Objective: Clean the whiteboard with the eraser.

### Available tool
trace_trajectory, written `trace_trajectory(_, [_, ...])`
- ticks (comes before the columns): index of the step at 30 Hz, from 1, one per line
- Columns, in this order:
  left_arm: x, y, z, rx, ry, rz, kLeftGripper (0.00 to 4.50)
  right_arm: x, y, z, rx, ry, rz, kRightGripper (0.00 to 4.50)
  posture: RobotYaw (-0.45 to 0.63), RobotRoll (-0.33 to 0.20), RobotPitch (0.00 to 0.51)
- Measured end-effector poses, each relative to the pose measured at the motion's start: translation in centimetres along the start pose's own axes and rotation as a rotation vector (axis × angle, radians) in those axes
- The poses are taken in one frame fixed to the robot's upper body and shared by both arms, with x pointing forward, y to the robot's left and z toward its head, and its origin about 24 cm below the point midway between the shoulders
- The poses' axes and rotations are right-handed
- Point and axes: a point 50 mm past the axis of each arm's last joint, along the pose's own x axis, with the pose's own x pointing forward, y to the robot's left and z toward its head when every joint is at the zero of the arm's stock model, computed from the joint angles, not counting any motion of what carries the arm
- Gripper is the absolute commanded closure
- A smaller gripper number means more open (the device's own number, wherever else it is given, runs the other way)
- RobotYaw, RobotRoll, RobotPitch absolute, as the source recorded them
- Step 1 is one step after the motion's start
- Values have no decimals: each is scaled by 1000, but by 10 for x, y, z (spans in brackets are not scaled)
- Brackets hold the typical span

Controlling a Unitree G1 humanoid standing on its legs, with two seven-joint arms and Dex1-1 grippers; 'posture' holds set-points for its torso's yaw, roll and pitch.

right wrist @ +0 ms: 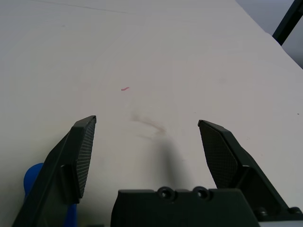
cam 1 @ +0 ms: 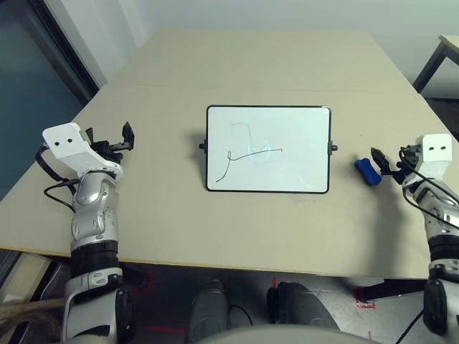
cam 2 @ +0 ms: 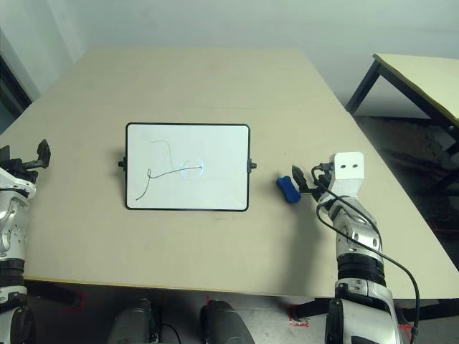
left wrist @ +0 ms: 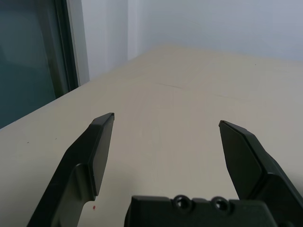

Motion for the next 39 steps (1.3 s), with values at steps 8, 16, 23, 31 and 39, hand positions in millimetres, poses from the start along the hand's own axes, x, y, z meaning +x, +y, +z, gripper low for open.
trace_trajectory(8, [1,-2,1,-3,-4,-10,0,-6,-4,5,10,-10,-18,12,-72,0,88])
trace_trajectory(16, [11,-28,4,-2,63,-217,0,-27,5,22,1,76,15,12,-145,0,90])
trace_trajectory(23, [21,-60,26,33,121,-551,0,-42,35,33,-12,216,121,12,-187,0,61])
trace_trajectory(31, [34,-86,72,62,85,-827,0,-42,49,36,-22,288,139,12,-185,0,29])
trace_trajectory(39, [26,-108,92,100,141,-1035,0,-35,47,27,-42,346,137,12,-166,0,33])
